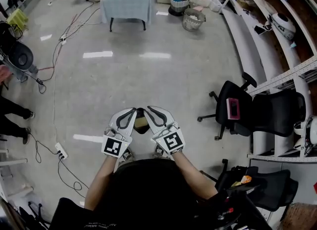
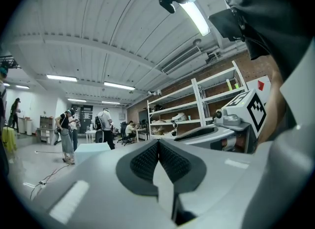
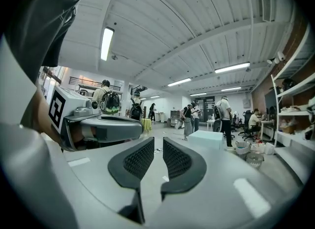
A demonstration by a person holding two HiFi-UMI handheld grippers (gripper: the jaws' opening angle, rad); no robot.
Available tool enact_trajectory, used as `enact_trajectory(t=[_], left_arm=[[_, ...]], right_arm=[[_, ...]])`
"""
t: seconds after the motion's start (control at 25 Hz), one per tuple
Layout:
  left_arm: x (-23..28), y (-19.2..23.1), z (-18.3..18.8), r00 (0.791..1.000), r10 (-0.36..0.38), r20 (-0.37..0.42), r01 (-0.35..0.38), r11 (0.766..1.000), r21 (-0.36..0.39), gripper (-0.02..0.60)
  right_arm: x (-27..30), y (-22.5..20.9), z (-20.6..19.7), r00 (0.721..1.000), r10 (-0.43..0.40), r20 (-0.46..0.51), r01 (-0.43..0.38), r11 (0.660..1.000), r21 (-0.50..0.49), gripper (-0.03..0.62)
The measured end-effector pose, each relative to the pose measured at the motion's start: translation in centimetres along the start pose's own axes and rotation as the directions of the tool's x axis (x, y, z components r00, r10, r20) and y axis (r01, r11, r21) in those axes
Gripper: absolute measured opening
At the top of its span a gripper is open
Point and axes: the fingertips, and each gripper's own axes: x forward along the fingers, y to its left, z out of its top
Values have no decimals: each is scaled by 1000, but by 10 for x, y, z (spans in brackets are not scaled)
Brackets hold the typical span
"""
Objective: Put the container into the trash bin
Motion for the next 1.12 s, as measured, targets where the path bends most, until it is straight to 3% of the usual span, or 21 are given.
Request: enact_trajectory(t=[0.44,0.88,1.12], left_arm=[[6,-1,-9,999,18,-29,-18,1000,-5,3],[1,-4,-5,1000,16,-2,-16,1000,-14,3],[-1,-4,-5,1000,19,10,-19,1000,19,3]], right_arm=[[-4,-1,-6,1000,15,-13,-14,1000,24,35],[2,7,2,999,29,-18,-28,999,34,12],[0,15,2,999,50,-15,-49,998,36,12]])
